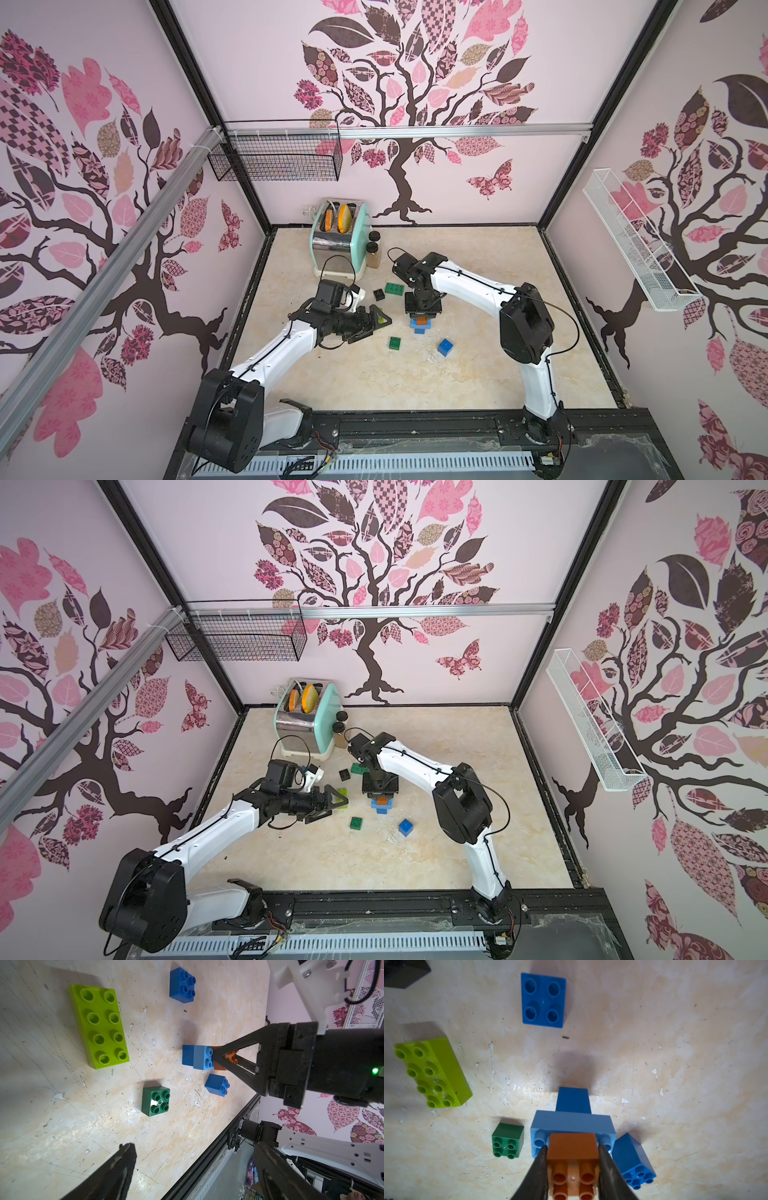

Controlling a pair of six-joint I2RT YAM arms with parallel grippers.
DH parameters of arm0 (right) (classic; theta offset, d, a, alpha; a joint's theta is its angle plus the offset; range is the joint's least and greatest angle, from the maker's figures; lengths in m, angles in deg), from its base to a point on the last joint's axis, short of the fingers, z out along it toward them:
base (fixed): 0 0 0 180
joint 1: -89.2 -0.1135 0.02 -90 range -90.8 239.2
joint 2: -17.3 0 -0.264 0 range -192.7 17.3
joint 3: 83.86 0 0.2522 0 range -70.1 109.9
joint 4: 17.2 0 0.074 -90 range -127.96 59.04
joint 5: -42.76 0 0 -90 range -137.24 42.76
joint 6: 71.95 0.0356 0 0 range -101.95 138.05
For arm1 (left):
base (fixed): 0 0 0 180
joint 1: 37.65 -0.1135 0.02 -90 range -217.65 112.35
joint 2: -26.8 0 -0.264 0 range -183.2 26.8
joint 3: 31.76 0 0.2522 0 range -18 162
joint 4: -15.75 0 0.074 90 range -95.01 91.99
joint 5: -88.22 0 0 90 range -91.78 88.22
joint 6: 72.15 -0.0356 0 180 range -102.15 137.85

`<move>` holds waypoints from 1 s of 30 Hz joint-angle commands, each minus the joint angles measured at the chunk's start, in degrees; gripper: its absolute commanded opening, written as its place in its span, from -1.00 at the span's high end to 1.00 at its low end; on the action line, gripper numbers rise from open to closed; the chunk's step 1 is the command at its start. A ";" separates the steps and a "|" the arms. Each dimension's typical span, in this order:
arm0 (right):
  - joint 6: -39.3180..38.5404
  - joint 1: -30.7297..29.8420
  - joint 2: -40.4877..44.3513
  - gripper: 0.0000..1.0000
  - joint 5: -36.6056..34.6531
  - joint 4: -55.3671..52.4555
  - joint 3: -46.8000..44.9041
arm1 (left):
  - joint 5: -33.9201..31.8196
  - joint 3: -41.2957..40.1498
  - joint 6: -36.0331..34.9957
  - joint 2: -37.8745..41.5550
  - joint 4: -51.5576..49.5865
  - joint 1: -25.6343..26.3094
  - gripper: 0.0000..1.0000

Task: Assemble the letter f with lego
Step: Assemble the lego brick with the lego brick.

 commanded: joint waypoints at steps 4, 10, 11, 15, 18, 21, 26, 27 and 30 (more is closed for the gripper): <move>2.28 -1.00 2.14 0.41 -1.36 0.70 -0.83 | -0.52 -0.63 -0.29 -0.58 -0.10 -0.15 -0.85; 3.63 -1.17 3.69 0.41 -1.56 2.20 -4.16 | -0.86 -0.73 -0.30 -0.68 -0.44 -0.15 -0.85; 3.67 -1.27 3.86 0.41 -1.35 2.48 -4.73 | -0.91 -0.73 -0.25 -0.59 -0.49 -0.15 -0.85; 3.38 -1.60 4.29 0.41 -2.55 2.29 -5.65 | -1.05 -0.80 -0.30 -0.36 -0.80 -0.15 -0.85; 2.97 -1.55 4.66 0.41 -2.30 2.93 -6.61 | -1.13 -0.82 -0.23 -0.42 -0.75 -0.14 -0.85; 2.39 -1.62 5.48 0.41 -2.20 4.53 -8.39 | -1.23 -0.80 -0.29 -0.37 -1.03 -0.11 -0.85; 1.05 -1.55 6.37 0.41 -2.41 6.19 -10.18 | -1.48 -0.84 -0.34 -0.31 -1.17 -0.15 -0.85; 0.91 -1.55 6.65 0.41 -2.28 6.79 -10.64 | -1.48 -0.73 -0.39 -0.33 -1.30 -0.14 -0.85; 0.35 -1.58 6.66 0.42 -2.26 7.13 -11.04 | -1.63 -0.72 -0.45 -0.42 -1.29 -0.15 -0.84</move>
